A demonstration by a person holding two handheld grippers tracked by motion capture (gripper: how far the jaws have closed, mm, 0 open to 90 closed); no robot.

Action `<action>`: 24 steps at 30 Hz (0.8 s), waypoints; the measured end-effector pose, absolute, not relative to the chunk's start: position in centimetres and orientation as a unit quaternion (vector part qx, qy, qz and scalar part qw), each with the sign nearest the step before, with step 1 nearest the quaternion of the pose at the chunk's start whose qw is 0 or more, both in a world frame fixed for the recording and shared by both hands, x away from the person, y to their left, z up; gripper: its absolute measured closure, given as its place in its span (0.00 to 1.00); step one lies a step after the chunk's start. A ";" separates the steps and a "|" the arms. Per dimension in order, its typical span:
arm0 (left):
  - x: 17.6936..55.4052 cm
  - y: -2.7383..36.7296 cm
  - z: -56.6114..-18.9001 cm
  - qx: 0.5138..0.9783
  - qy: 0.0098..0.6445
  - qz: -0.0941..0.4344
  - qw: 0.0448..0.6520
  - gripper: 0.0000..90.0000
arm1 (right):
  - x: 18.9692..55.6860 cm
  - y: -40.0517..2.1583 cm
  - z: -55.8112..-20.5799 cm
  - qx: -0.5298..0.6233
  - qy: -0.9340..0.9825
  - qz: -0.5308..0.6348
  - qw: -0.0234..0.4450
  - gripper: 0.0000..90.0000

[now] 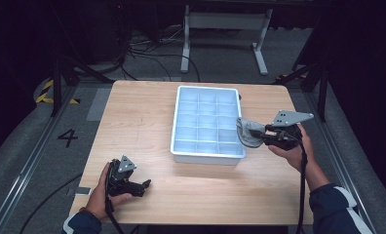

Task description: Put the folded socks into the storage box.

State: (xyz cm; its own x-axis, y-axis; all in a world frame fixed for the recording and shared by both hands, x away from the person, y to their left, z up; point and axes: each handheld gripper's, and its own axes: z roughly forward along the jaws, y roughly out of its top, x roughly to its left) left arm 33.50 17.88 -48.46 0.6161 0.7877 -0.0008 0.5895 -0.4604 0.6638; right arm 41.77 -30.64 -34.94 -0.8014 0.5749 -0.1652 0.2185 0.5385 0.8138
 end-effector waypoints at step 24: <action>33.5 17.9 -48.5 0.840 0.410 0.153 0.320 0.01 | 44.2 -26.6 -35.9 0.219 0.870 0.389 0.210 0.83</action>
